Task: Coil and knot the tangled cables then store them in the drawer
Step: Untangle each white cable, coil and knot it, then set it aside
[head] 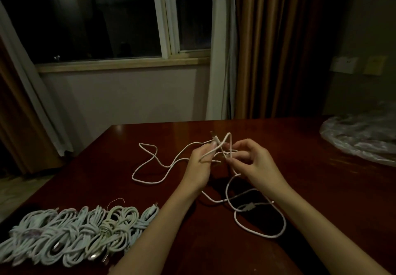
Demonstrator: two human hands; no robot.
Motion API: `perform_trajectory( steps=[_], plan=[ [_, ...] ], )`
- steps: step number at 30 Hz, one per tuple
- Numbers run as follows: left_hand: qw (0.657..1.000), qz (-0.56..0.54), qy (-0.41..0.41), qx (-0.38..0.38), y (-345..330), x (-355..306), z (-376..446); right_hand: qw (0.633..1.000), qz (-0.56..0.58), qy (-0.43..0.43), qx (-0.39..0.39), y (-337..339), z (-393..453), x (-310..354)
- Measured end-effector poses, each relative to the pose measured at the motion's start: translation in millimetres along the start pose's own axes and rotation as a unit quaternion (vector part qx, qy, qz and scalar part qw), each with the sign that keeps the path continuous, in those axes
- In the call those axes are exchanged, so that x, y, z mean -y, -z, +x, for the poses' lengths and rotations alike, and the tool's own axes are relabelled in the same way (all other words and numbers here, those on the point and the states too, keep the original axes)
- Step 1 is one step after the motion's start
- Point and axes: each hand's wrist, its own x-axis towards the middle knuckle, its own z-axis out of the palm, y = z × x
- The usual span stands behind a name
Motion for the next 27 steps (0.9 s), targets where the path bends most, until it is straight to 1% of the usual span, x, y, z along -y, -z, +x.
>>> perform_trajectory(
  steps=[3, 7, 9, 12, 14, 17, 19, 21, 23, 27],
  plan=[
    [0.998, -0.051, 0.031, -0.036, 2.7, -0.2, 4.2, 0.999, -0.040, 0.009, -0.010, 1.7, 0.6, -1.9],
    [0.978, -0.171, 0.031, -0.113, 9.6, -2.2, 11.9, 0.996, -0.072, 0.003, -0.042, 12.7, 2.9, -6.4],
    [0.971, -0.209, 0.028, -0.110, 13.4, -3.8, 12.0, 0.995, -0.083, 0.004, -0.054, 17.4, 4.4, -9.4],
    [0.976, -0.200, 0.048, -0.069, 16.8, -3.0, 9.6, 0.995, -0.080, 0.007, -0.067, 21.5, 6.8, -10.6],
    [0.980, -0.188, 0.054, -0.049, 18.0, -2.7, 8.5, 0.992, -0.098, 0.009, -0.081, 24.2, 8.0, -11.5],
    [0.973, -0.220, 0.060, -0.031, 20.4, -2.4, 8.2, 0.988, -0.108, -0.003, -0.106, 29.6, 8.4, -13.1],
    [0.962, -0.258, 0.065, -0.061, 25.1, -3.2, 8.8, 0.986, -0.090, -0.021, -0.140, 36.0, 8.7, -13.7],
    [0.949, -0.288, 0.064, -0.113, 31.2, -3.1, 11.6, 0.981, -0.110, -0.035, -0.157, 43.6, 9.3, -15.9],
    [0.943, -0.295, 0.065, -0.139, 35.1, -2.8, 13.3, 0.976, -0.164, -0.055, -0.132, 47.4, 9.5, -17.5],
    [0.950, -0.278, 0.072, -0.126, 31.7, -3.5, 12.2, 0.963, -0.252, -0.087, -0.030, 44.4, 10.1, -16.1]
  ],
)
